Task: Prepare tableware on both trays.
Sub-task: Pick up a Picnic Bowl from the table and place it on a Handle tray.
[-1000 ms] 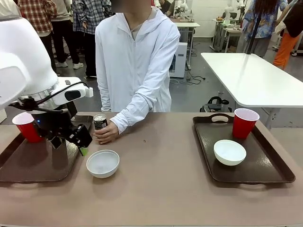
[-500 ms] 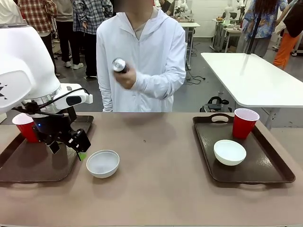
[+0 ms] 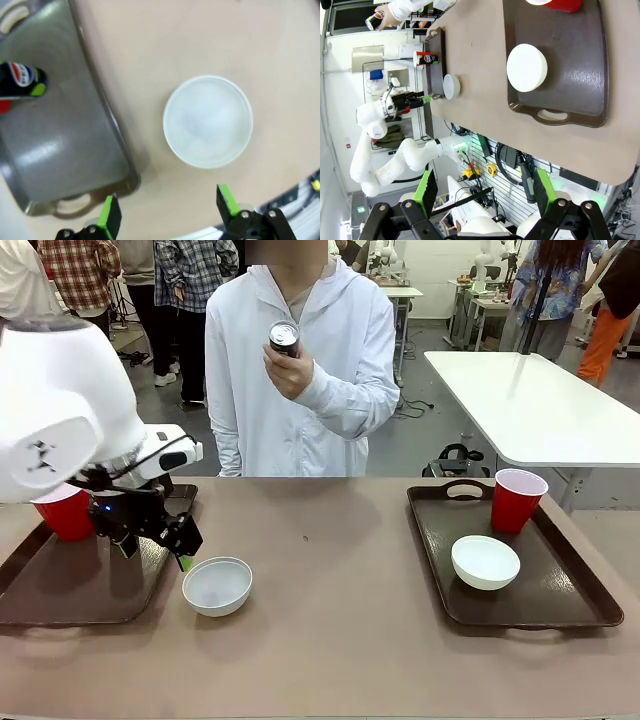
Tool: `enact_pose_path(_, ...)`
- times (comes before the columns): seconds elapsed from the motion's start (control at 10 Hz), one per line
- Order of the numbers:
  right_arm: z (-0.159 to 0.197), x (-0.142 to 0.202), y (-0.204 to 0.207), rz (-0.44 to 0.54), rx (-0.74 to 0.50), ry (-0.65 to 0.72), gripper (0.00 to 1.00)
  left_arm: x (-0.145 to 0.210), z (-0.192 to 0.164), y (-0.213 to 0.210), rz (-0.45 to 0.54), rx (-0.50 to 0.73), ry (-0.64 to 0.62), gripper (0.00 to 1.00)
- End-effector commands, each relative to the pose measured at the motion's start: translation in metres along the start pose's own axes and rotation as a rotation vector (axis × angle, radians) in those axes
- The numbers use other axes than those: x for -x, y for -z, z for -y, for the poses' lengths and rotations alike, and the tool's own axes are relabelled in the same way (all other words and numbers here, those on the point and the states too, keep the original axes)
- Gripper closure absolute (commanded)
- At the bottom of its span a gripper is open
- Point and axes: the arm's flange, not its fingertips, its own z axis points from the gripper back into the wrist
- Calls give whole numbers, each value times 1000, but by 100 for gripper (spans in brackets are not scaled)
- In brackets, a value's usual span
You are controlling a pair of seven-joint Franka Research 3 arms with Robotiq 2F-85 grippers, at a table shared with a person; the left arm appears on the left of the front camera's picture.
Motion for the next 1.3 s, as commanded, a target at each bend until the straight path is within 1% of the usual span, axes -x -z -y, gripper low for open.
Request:
enact_pose_path(0.0, 1, 1, 2, 0, -14, -15, 0, -9, -2, 40, -12, -38, -49, 0)
enact_pose_path(0.2, 1, 1, 2, 0, -14, -15, 0, -25, -2, 60, -8, -24, -71, 0)
enact_pose_path(0.5, 1, 1, 2, 0, -14, -15, 0, -38, 1, 83, -10, 69, -58, 0)
enact_pose_path(0.6, 1, 1, 2, 0, -14, -15, 0, -40, 2, 89, -20, 59, -51, 51)
enact_pose_path(0.7, 1, 1, 2, 0, -14, -15, 0, -40, 2, 93, -42, 52, -34, 57)
enact_pose_path(0.8, 1, 1, 2, 0, -14, -15, 0, -38, 4, 94, -48, 49, -34, 100)
enact_pose_path(1.0, 1, 1, 2, 0, -14, -15, 0, -38, 6, 92, -82, 55, -38, 100)
enact_pose_path(1.1, 1, 1, 2, 0, -14, -15, 0, -38, 5, 91, -83, 58, -36, 81)
enact_pose_path(1.2, 1, 1, 2, 0, -14, -15, 0, -37, 6, 89, -81, 59, -37, 90)
